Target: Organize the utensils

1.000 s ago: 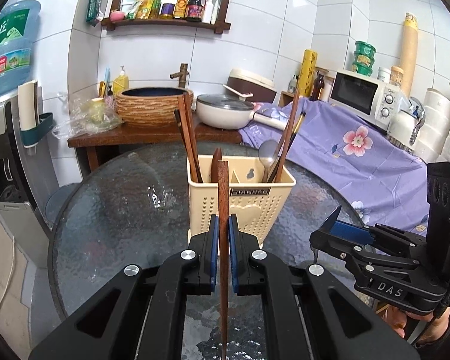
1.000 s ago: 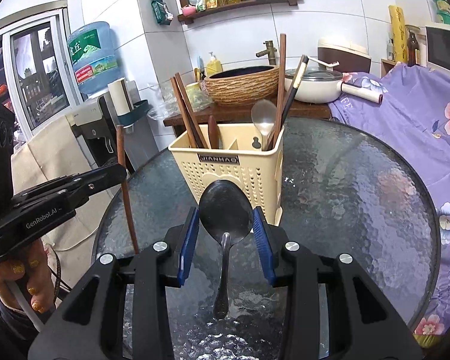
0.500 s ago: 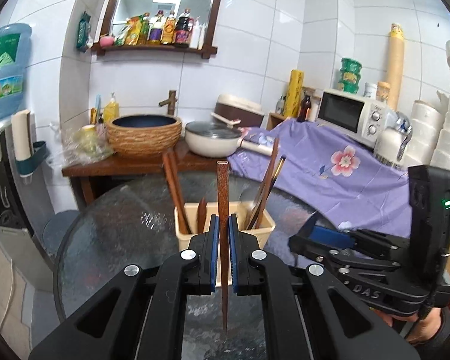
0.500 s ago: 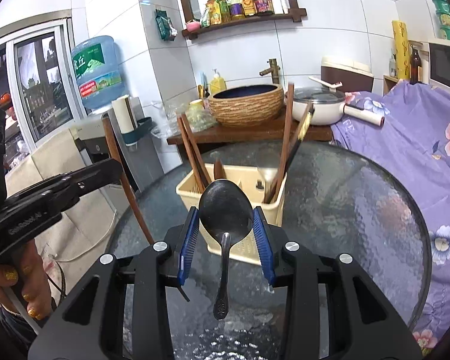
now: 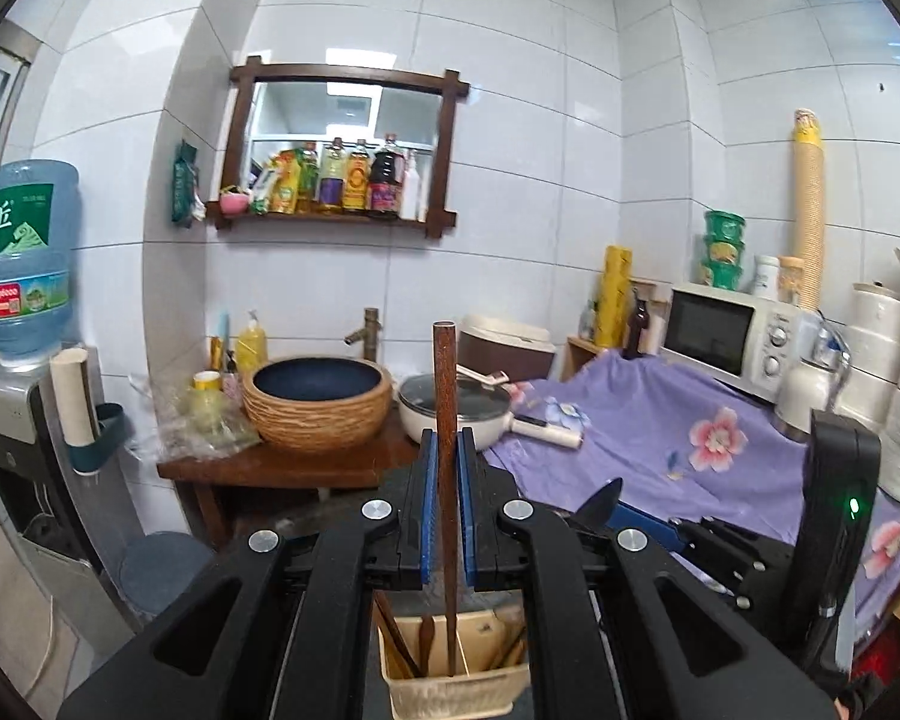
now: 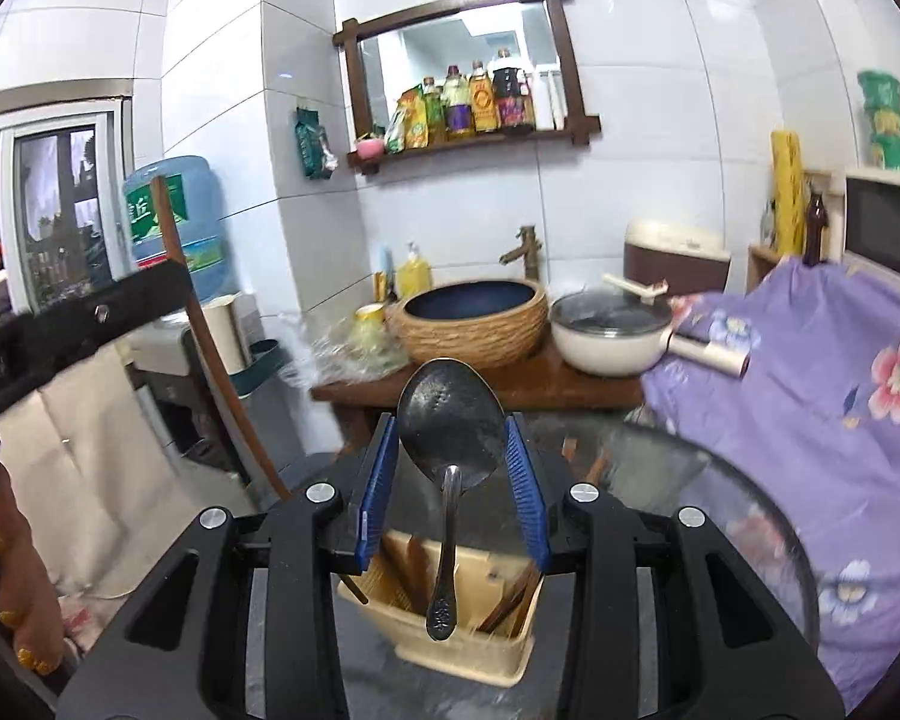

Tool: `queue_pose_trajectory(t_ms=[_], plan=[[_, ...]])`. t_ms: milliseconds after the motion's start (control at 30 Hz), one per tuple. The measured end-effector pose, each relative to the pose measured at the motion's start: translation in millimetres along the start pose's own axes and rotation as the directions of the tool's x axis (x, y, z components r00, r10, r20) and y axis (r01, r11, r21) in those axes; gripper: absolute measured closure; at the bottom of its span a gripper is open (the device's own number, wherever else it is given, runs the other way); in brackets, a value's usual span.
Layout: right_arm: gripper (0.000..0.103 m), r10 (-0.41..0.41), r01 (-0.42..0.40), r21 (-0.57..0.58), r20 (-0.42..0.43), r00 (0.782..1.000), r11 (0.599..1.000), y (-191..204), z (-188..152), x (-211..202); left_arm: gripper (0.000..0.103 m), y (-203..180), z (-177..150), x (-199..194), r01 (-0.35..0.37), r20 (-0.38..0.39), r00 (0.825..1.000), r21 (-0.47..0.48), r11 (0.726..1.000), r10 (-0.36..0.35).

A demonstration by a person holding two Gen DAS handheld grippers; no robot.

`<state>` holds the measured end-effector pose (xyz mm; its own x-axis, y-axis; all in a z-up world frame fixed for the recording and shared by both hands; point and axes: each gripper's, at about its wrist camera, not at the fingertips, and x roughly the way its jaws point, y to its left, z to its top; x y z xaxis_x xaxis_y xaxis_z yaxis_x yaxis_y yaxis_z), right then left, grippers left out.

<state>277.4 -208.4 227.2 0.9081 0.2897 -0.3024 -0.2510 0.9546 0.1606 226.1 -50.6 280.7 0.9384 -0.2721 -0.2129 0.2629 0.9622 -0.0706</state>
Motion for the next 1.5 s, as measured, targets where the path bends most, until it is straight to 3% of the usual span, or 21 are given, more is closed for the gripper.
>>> queue_pose_trajectory(t_ms=[267,733,967,1067,1233,1300,1400,1467,1500], plan=[[0.066,-0.086,0.091,-0.092,0.056,0.995,0.992,6,-35,34,0.097,18,-33,56,-0.094,-0.072,0.993,-0.046,0.995,0.091],[0.066,-0.093,0.09,-0.062,-0.058,0.994,0.994,-11,-103,66,0.097,27,-111,87,-0.081,-0.209,0.976,-0.062,0.995,0.067],[0.066,-0.099,0.092,-0.068,-0.114,0.988,0.993,-12,-124,75,0.097,31,-135,97,-0.075,-0.272,0.961,-0.058,0.996,0.056],[0.065,-0.105,0.097,-0.066,-0.128,0.986,0.993,-13,-127,77,0.097,32,-138,96,-0.08,-0.264,0.962,-0.044,0.996,0.066],[0.049,-0.098,0.091,-0.064,-0.103,0.99,0.994,-14,-127,69,0.096,35,-133,92,-0.056,-0.265,0.963,-0.056,0.997,0.04],[0.049,-0.098,0.092,-0.065,-0.09,0.991,0.994,-13,-125,62,0.092,35,-131,86,-0.054,-0.252,0.967,-0.054,0.997,0.039],[0.049,-0.081,0.077,-0.054,-0.081,0.993,0.996,-12,-124,50,0.076,37,-126,68,-0.034,-0.214,0.977,-0.064,0.997,0.02],[0.047,-0.073,0.069,-0.05,-0.075,0.995,0.996,-12,-126,39,0.05,38,-124,55,-0.038,-0.18,0.983,-0.069,0.997,0.025],[0.043,-0.075,0.072,-0.052,-0.07,0.995,0.996,-12,-126,35,0.043,39,-123,47,-0.048,-0.157,0.987,-0.071,0.996,0.037]])
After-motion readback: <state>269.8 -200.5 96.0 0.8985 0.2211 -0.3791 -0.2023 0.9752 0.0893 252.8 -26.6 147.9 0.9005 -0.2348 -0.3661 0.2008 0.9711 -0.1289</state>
